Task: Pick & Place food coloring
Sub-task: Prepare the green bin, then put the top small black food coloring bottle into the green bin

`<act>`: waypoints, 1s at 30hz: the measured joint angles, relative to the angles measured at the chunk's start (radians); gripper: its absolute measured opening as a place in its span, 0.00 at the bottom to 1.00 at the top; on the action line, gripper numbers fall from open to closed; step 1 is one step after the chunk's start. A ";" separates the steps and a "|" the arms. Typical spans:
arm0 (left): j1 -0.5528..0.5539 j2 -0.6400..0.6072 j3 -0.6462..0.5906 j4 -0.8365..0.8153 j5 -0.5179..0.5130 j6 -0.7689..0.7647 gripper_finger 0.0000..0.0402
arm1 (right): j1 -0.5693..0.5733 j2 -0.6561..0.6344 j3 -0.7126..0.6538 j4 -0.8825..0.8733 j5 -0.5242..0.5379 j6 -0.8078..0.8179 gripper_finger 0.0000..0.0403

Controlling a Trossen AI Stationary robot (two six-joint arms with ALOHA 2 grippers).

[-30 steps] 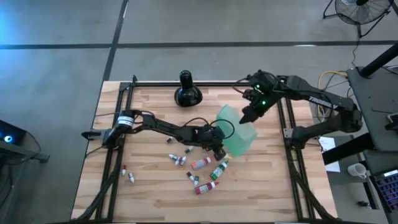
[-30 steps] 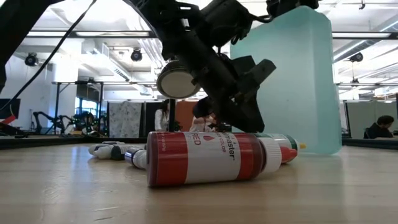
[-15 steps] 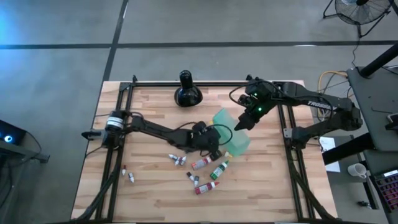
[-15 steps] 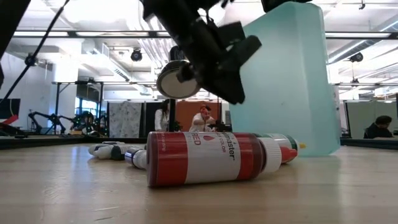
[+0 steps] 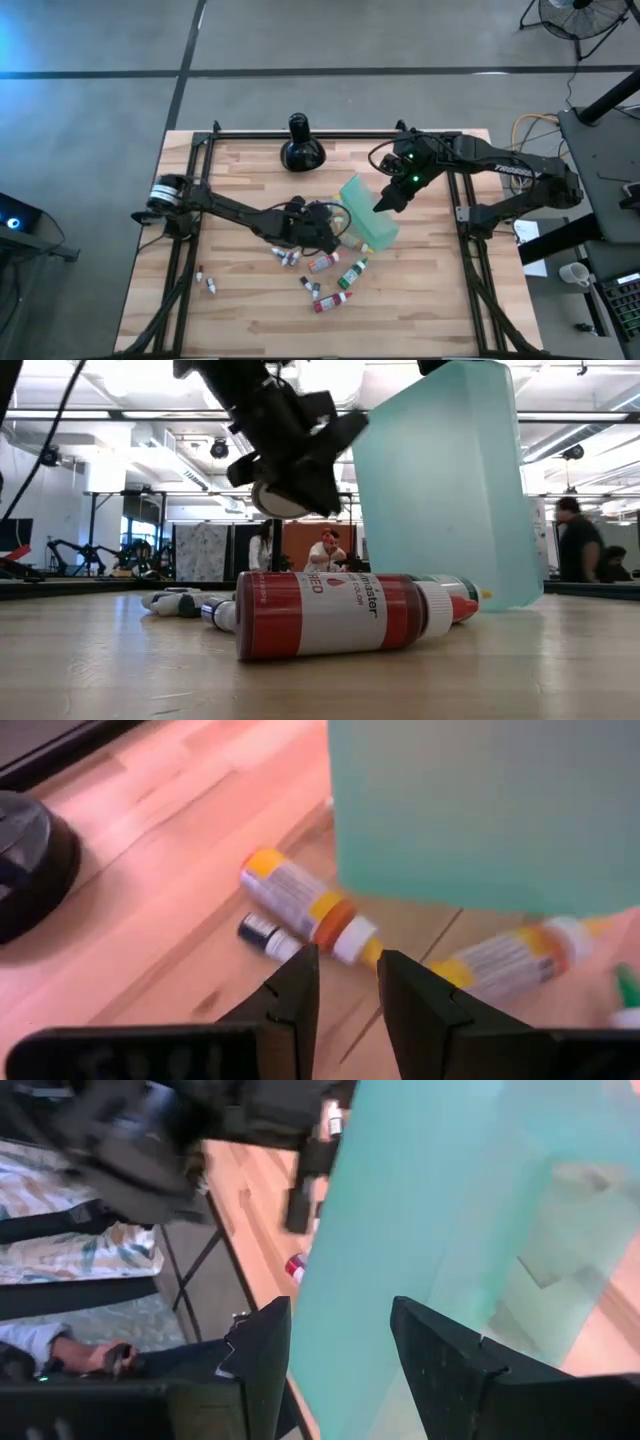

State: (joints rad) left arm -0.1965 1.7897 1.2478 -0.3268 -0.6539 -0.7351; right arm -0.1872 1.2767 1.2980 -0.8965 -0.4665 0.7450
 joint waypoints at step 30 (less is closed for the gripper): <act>-0.098 -0.210 -0.240 0.078 -0.029 -0.053 0.20 | 0.175 0.176 0.002 0.097 0.214 0.154 0.43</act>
State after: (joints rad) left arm -0.2943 1.5795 1.0077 -0.2493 -0.6830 -0.7881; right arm -0.0124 1.4528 1.2999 -0.7992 -0.2524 0.8987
